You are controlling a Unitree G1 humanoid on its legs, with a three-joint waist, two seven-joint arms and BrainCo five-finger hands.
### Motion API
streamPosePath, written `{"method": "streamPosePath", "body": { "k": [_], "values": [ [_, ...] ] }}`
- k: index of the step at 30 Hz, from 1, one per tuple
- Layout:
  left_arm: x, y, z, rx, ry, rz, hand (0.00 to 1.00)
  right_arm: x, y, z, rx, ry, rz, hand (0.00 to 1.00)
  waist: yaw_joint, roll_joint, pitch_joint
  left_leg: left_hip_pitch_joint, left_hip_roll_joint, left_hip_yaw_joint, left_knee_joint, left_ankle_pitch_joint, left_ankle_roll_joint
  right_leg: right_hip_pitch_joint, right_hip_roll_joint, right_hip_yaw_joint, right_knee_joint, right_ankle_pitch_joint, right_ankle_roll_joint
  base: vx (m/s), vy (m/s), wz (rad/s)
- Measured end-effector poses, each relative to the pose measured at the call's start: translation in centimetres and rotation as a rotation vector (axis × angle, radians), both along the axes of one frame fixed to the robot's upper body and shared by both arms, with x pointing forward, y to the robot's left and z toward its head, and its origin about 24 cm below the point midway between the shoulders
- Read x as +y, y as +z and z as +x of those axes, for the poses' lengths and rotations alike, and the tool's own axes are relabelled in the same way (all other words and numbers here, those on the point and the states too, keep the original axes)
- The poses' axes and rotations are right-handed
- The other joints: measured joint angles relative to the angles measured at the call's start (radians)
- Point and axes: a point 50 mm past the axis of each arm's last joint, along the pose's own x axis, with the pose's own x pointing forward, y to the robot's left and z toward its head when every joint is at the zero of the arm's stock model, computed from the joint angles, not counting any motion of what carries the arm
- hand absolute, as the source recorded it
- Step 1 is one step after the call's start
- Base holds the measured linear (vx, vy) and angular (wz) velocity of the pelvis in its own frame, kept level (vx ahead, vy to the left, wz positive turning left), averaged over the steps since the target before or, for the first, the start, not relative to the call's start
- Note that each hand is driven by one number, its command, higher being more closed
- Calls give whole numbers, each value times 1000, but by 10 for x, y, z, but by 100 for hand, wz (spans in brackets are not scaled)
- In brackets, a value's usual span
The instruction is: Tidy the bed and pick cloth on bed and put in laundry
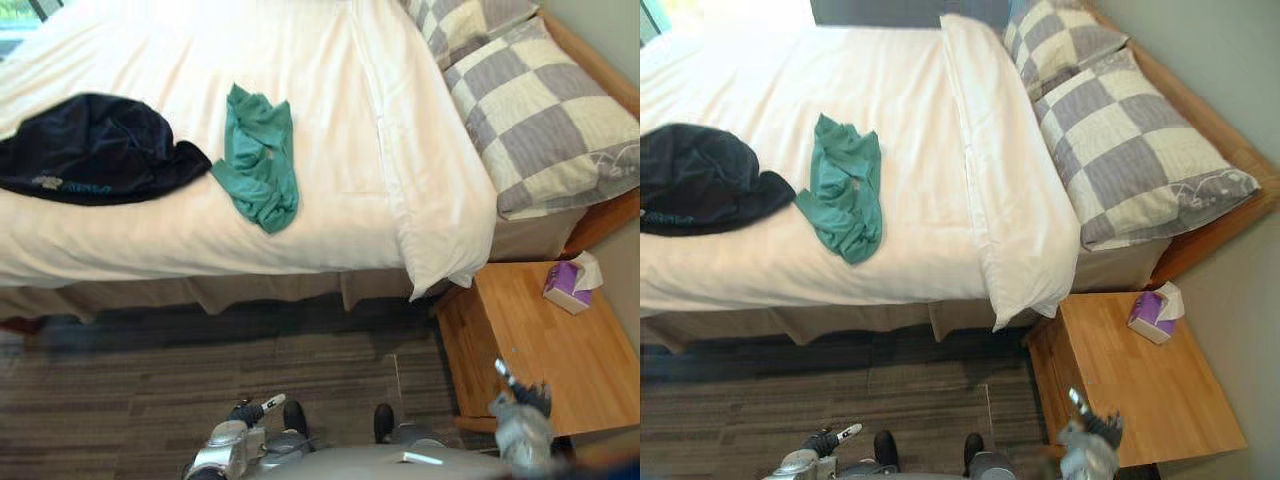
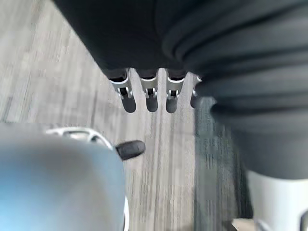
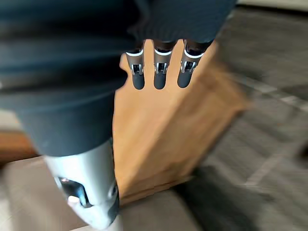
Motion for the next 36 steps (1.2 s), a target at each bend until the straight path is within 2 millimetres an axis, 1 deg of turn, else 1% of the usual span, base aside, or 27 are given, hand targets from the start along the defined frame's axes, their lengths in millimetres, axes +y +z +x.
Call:
{"method": "streamPosePath", "body": {
  "k": [2,3,5,7,9,10,11,12,13,14,15,16,17,18,20,21,22,23,24,26,27,28,30,31,32,33,36],
  "values": [
    [-2,-2,-4,15,4,-13,0,5,-6,-13,25,10,30,0,-3,8,-10,13,-4,1,0,-7,5,17,-3,1,-9,3,5,-1,16,-1],
    [-3,-3,-5,20,1,-25,0,5,-7,-16,21,21,36,100,-6,14,-14,21,-9,2,0,-11,7,27,-6,2,-11,4,6,28,47,-2],
    [-3,-3,-8,28,0,-31,0,5,-6,-13,-2,38,33,100,-15,16,-17,36,-15,4,0,-18,6,41,-11,5,-12,4,7,41,56,-4],
    [-2,-4,-10,42,1,-32,0,6,-4,-7,-32,73,23,100,-13,13,-22,42,-17,11,0,-26,8,51,-13,13,-16,4,7,27,35,-9],
    [-1,-4,-10,47,1,-31,0,9,3,9,-97,128,15,100,-12,5,-22,38,-18,17,0,-30,9,46,-13,18,-21,3,8,31,17,-8],
    [1,-2,-8,42,1,-26,0,12,11,27,-170,174,7,100,-11,-3,-18,22,-17,18,2,-31,10,32,-13,18,-23,3,8,0,0,0],
    [5,0,-5,42,-1,-18,0,17,24,51,-265,227,0,100,-9,-10,-16,-17,-14,18,12,-32,11,1,-12,19,-22,3,9,0,0,0],
    [7,1,-2,39,-2,-11,0,20,32,66,-321,253,-8,100,-5,-16,-8,-44,-11,18,31,-36,15,-17,-11,19,-20,4,10,45,-8,3],
    [13,5,8,18,3,2,0,23,53,97,-450,297,-17,100,14,-20,23,-94,-4,16,81,-50,21,-51,-12,20,-11,10,20,52,-13,13],
    [17,10,19,-14,20,5,0,22,78,125,-591,317,-31,100,21,-36,71,-138,5,7,135,-64,21,-77,-12,19,6,20,25,43,-6,15],
    [20,13,25,-33,33,10,0,20,91,138,-663,321,-34,100,27,-41,95,-159,8,1,161,-73,23,-89,-12,19,13,23,20,17,8,23],
    [23,16,32,-53,51,25,0,15,119,160,-800,327,-46,100,42,-45,132,-205,18,-9,214,-90,32,-115,-11,14,32,27,11,27,21,17],
    [24,18,36,-64,73,25,0,11,150,180,-946,331,-49,100,47,-41,161,-244,26,-12,268,-111,37,-138,-11,12,50,24,6,42,27,11],
    [25,18,37,-69,81,25,0,10,167,189,-1022,333,-49,100,50,-36,174,-261,28,-14,291,-123,41,-150,-11,13,59,21,2,54,55,0],
    [21,21,47,-107,107,14,0,1,238,215,-1335,350,-42,100,54,-6,232,-327,36,-26,382,-163,51,-201,-14,16,119,-4,-2,40,73,2],
    [21,23,51,-128,111,11,0,-1,253,218,-1407,349,-35,100,55,-1,246,-343,39,-31,403,-169,53,-218,-17,16,142,-16,-2,10,44,12],
    [19,27,59,-171,117,13,0,-3,282,220,-1544,349,-17,100,56,2,273,-376,41,-35,440,-182,55,-259,-25,16,203,-48,-1,-11,19,14],
    [16,31,67,-213,122,5,0,-3,307,216,-1682,347,1,100,63,5,291,-415,45,-38,482,-205,58,-313,-31,16,275,-83,-1,-21,15,16],
    [14,35,75,-244,127,0,0,0,326,208,-1795,359,15,100,70,5,300,-463,51,-42,536,-232,59,-372,-37,15,357,-123,0,-17,4,16],
    [14,39,82,-279,132,-2,0,4,344,200,-1897,389,21,100,69,9,317,-507,55,-55,599,-262,61,-418,-44,12,432,-163,-1,-21,-3,18],
    [14,44,89,-318,146,-5,0,7,359,191,-1986,406,16,100,68,11,326,-560,58,-67,656,-289,61,-474,-53,7,507,-201,-2,-52,1,24],
    [14,47,95,-350,160,-7,0,9,369,184,-2049,408,16,100,68,13,331,-604,58,-74,698,-307,63,-519,-62,4,563,-228,-3,-65,2,32],
    [12,57,110,-421,193,-9,0,10,398,172,-2187,420,-8,100,70,26,357,-704,61,-95,796,-337,64,-619,-77,0,677,-278,-6,-56,1,29],
    [11,59,114,-440,199,-11,0,10,405,169,-2219,419,-12,100,70,31,364,-730,60,-100,818,-341,66,-642,-81,-3,704,-289,-5,-46,-8,29],
    [12,63,118,-470,191,-15,0,11,416,166,-2276,404,-11,100,69,42,379,-779,61,-116,866,-346,72,-685,-85,-6,755,-306,-5,-53,-17,31],
    [12,63,118,-476,200,-7,0,9,423,162,-2319,379,-8,100,75,50,383,-829,62,-120,910,-348,73,-735,-93,-5,805,-325,-6,-73,-39,32],
    [13,62,117,-477,243,7,0,8,433,160,-2376,340,16,100,78,50,387,-940,70,-135,1001,-362,77,-842,-100,-4,907,-361,-10,-90,-58,23]
  ]
}}
